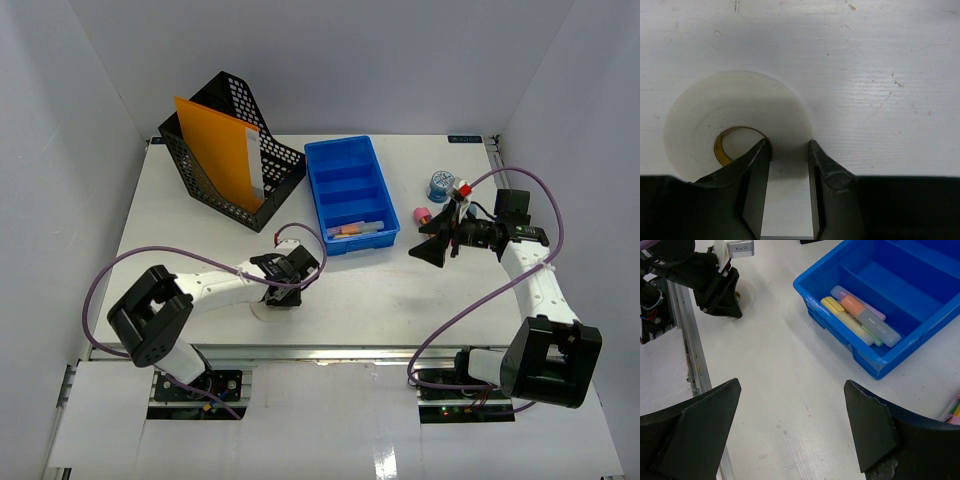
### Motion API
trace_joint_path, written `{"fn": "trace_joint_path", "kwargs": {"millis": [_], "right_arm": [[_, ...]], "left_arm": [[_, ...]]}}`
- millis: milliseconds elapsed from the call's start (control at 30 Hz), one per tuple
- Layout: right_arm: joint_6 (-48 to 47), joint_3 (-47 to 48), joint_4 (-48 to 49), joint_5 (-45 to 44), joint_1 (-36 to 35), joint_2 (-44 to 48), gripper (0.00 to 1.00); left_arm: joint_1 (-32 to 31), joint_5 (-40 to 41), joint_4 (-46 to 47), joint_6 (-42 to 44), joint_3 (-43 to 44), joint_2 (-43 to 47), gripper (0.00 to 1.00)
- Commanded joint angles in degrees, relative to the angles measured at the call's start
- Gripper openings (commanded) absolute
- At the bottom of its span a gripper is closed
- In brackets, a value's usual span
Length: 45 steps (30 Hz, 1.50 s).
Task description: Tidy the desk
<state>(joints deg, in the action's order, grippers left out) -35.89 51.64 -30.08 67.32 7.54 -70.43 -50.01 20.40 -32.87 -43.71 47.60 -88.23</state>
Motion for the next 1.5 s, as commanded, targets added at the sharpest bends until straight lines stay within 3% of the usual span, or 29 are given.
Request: {"fn": "trace_joint_path", "kwargs": {"millis": [0,367,600,800,1200,1467], "right_arm": [[0.6,-0.2,-0.3,2.1,0.6,1.3,0.9],[0.6,-0.3,-0.2,2.5,1.6,2.0,0.9],[0.5,-0.4,-0.2,2.6,1.8,2.1,0.9],[0.4,-0.6,-0.1,2.6,2.0,1.7,0.9],[0.2,-0.7,0.0,2.3,3.4,-0.2,0.9],[-0.1,-0.7,-0.1,1.6,3.7,-1.8,0.9]], "left_arm": [[-0.4,0.8,-1.3,0.7,0.0,-1.1,0.37],[-0.9,0.9,-1.1,6.4,11.7,5.3,0.27],[-0.8,2.1,6.4,17.8,22.7,2.8,0.27],[1.0,1.6,18.8,26.5,33.3,-5.4,0.26],[7.6,-3.9,31.5,28.8,55.0,-29.9,0.25],[9.7,-4.5,37.7,29.1,55.1,-36.4,0.26]]}}
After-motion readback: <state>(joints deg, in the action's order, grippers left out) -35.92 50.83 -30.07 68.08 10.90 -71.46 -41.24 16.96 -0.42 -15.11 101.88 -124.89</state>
